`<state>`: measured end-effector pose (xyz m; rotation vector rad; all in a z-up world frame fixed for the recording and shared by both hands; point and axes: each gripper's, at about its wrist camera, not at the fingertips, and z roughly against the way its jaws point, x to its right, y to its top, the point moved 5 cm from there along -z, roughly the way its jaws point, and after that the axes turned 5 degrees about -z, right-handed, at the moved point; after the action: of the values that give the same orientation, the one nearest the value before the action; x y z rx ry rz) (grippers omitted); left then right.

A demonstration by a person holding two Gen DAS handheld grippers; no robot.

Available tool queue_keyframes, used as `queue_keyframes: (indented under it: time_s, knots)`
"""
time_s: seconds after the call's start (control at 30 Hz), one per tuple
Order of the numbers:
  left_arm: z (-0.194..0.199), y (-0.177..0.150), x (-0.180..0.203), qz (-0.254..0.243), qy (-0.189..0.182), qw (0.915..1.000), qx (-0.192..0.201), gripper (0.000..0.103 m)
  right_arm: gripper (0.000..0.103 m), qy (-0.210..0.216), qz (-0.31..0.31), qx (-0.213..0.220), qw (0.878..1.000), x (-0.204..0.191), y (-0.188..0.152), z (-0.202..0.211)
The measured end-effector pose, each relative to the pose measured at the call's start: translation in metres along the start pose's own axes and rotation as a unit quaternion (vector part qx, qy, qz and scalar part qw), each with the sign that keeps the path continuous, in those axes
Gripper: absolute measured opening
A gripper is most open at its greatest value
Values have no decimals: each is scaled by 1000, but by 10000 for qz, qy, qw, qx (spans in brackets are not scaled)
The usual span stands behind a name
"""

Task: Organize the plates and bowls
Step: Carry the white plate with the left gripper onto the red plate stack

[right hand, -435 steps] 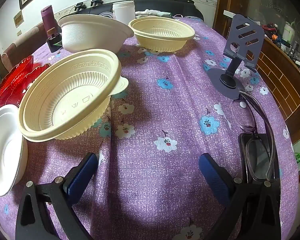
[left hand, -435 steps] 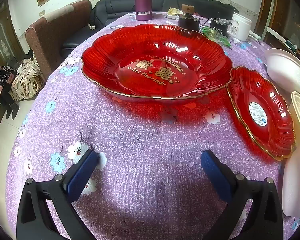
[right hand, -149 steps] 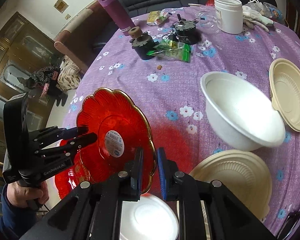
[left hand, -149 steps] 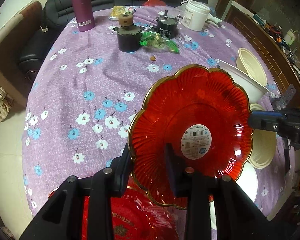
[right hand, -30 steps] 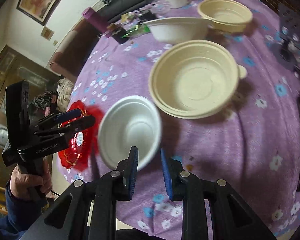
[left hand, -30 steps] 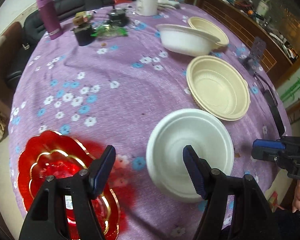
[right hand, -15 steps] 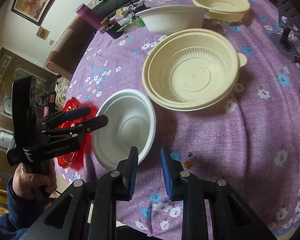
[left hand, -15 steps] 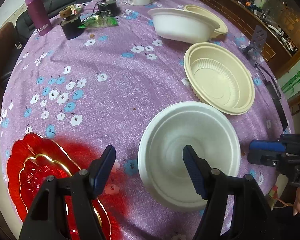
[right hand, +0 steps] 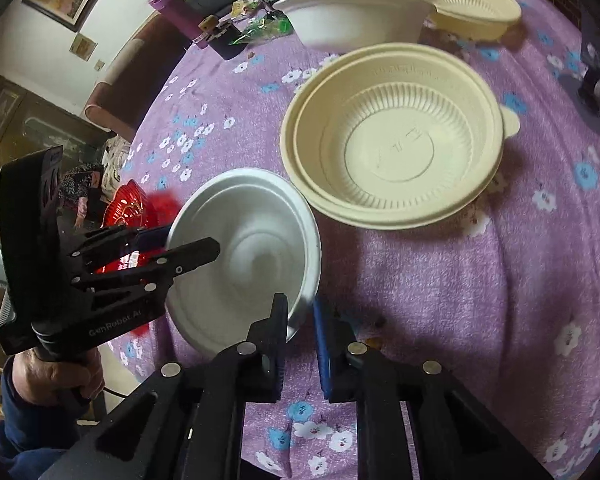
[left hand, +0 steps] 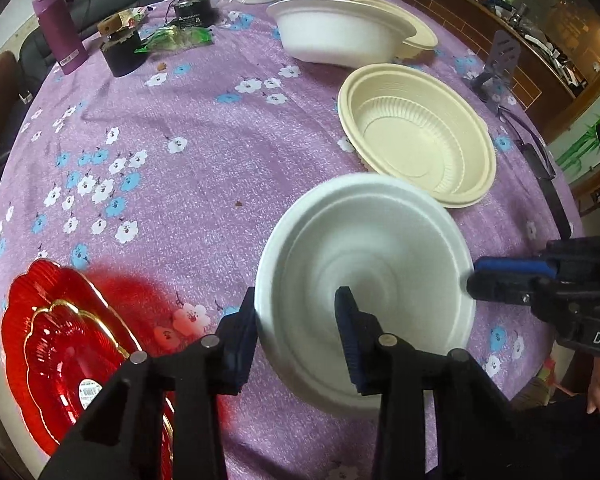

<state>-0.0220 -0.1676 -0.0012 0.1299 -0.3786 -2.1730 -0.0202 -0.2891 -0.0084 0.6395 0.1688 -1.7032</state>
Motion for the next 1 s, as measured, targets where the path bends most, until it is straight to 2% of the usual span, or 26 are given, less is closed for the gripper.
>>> queue_keyframes:
  time_s: [1.0]
  knots:
    - [45,-9,-18,323,447,9977,382,36,14,332,547,239,9977,-35,4,17]
